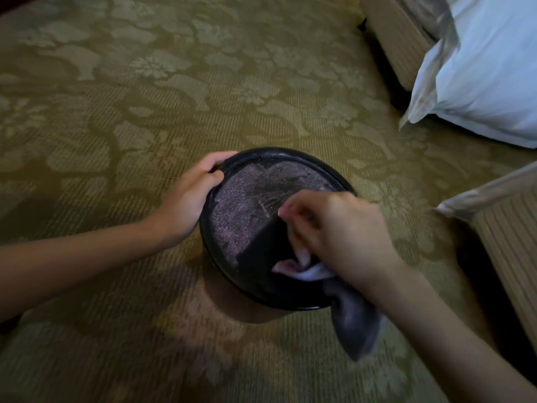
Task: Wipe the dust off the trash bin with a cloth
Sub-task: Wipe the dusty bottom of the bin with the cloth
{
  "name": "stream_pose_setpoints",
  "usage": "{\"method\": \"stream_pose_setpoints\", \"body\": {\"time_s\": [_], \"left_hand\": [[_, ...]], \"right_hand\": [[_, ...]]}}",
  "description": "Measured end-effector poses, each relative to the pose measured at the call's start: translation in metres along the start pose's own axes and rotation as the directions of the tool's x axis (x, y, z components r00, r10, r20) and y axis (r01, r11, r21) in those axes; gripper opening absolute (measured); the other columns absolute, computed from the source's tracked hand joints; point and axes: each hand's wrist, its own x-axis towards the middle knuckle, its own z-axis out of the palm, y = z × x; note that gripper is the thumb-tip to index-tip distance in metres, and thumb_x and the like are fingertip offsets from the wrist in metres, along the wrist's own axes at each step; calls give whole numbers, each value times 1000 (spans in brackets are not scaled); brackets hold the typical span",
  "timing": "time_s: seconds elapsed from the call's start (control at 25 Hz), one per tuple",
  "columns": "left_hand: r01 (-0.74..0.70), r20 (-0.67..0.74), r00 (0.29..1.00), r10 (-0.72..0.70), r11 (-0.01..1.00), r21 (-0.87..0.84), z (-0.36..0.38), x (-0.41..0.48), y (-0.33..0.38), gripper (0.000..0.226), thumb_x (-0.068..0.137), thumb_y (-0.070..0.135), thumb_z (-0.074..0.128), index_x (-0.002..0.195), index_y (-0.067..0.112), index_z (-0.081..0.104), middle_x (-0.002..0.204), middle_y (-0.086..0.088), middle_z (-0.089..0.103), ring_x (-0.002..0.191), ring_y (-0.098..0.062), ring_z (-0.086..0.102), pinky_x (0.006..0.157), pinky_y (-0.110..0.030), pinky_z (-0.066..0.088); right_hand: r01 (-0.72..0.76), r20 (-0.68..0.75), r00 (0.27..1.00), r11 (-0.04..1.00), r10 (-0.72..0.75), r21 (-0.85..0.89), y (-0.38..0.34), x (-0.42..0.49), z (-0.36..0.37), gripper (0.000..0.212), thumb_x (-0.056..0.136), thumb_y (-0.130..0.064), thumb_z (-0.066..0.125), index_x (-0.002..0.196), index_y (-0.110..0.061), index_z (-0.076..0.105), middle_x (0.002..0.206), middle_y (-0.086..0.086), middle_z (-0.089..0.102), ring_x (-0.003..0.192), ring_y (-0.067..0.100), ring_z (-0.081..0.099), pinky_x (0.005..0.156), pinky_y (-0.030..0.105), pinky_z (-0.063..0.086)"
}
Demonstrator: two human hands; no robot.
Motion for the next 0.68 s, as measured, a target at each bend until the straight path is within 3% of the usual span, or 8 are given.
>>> {"method": "stream_pose_setpoints", "body": {"time_s": [0.08,0.16,0.28,0.36,0.44,0.52,0.56,0.68], "left_hand": [[5,-6,1000,-5,1000,15,-1,-1,1,45,88,25,38,130,25,56,124,0,65,115,-19,62,98,-45,47],[3,-1,1000,-3,1000,10,-1,-2,1,45,88,25,38,131,24,55,125,-3,64,115,-21,62,100,-47,46],[-7,7,1000,7,1000,-24,0,-5,1,42,88,23,38,126,26,57,121,-2,66,112,-20,63,95,-42,47],[-7,-4,1000,7,999,-41,0,-4,0,41,87,21,38,122,28,58,118,1,67,109,-15,64,92,-37,47],[-12,1,1000,12,999,-44,1,-2,0,42,87,21,38,124,25,57,118,1,66,107,-13,64,90,-34,47],[-12,5,1000,13,999,-43,1,-2,1,43,88,22,38,128,21,55,119,0,66,107,-13,64,86,-28,50],[-11,12,1000,12,999,-36,0,-2,1,43,91,22,39,131,19,53,120,0,65,107,-12,64,84,-25,51],[-12,35,999,13,1000,-20,0,-5,2,38,100,17,36,136,18,50,122,2,64,107,-10,65,81,-21,53]], "right_hand": [[-230,-33,973,973,229,-16,16,8,1,17,91,-46,54,93,-32,63,91,-6,69,90,27,65,64,34,40],[-285,-80,957,955,279,-86,15,8,5,20,93,-45,54,94,-28,63,89,1,68,86,32,64,62,35,36],[5,-24,1000,999,-4,45,-11,-2,-1,15,88,-45,55,93,-34,63,86,-9,71,83,21,68,60,32,47],[212,55,973,962,-224,172,-33,-9,0,12,84,-44,59,87,-33,62,83,-13,69,77,15,67,58,31,48],[246,64,964,955,-259,165,-40,-5,1,15,85,-46,60,85,-31,62,79,-11,69,75,16,67,56,31,45],[116,-28,993,992,-115,40,-28,2,8,22,88,-50,54,90,-31,64,82,-7,70,80,22,68,59,33,48],[-17,-59,998,999,16,-28,-17,6,9,24,90,-51,51,94,-31,64,85,-4,70,84,26,68,63,35,49],[-379,-52,924,925,379,3,19,16,3,24,94,-47,51,94,-26,63,90,5,66,90,34,63,66,36,41]]}}
